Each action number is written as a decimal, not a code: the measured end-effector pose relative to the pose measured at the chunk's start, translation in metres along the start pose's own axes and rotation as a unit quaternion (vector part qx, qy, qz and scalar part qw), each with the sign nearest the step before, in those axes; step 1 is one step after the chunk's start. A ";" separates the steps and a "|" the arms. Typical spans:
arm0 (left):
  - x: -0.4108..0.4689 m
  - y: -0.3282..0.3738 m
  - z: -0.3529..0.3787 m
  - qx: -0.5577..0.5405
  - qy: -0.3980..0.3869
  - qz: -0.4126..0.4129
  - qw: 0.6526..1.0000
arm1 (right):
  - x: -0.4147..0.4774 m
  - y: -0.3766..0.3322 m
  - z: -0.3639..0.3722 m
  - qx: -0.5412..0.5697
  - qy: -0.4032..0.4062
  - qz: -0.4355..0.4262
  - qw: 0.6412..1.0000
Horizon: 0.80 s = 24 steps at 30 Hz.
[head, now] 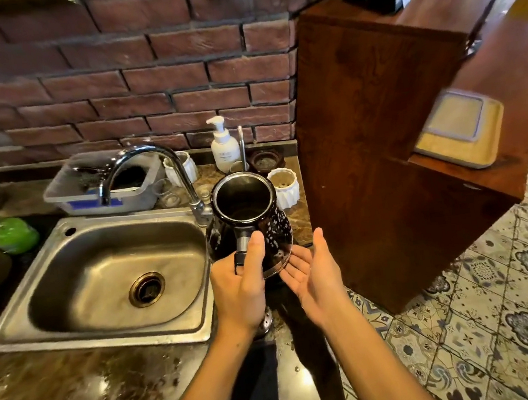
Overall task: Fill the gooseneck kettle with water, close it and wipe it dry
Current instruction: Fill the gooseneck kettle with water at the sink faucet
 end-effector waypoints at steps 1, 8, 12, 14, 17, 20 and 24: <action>-0.003 0.007 -0.002 -0.002 -0.003 0.002 1.000 | -0.007 0.000 0.004 0.002 -0.004 -0.001 1.000; -0.023 0.050 -0.024 -0.020 -0.014 0.033 0.999 | -0.049 0.012 0.029 0.005 -0.014 -0.021 1.000; -0.038 0.071 -0.046 -0.027 -0.015 0.048 0.998 | -0.072 0.025 0.045 -0.004 -0.008 -0.028 1.000; -0.046 0.081 -0.059 -0.031 -0.016 0.051 0.998 | -0.086 0.032 0.055 -0.014 -0.010 -0.028 0.999; -0.056 0.092 -0.084 -0.029 -0.011 0.057 0.998 | -0.105 0.043 0.075 -0.022 -0.015 -0.032 0.999; -0.065 0.104 -0.110 -0.033 -0.019 0.056 0.998 | -0.119 0.059 0.097 -0.006 -0.020 -0.036 0.999; -0.076 0.126 -0.145 -0.029 -0.029 0.069 0.997 | -0.134 0.083 0.126 -0.003 -0.019 -0.038 0.999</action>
Point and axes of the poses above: each hand's wrist, its own x-axis towards the middle knuckle, its own z-axis out of the palm, y = z × x, the point moved 8 cm from there along x, towards the middle knuckle, and after that the axes turned 14 degrees about -x, right-handed, at the moved point
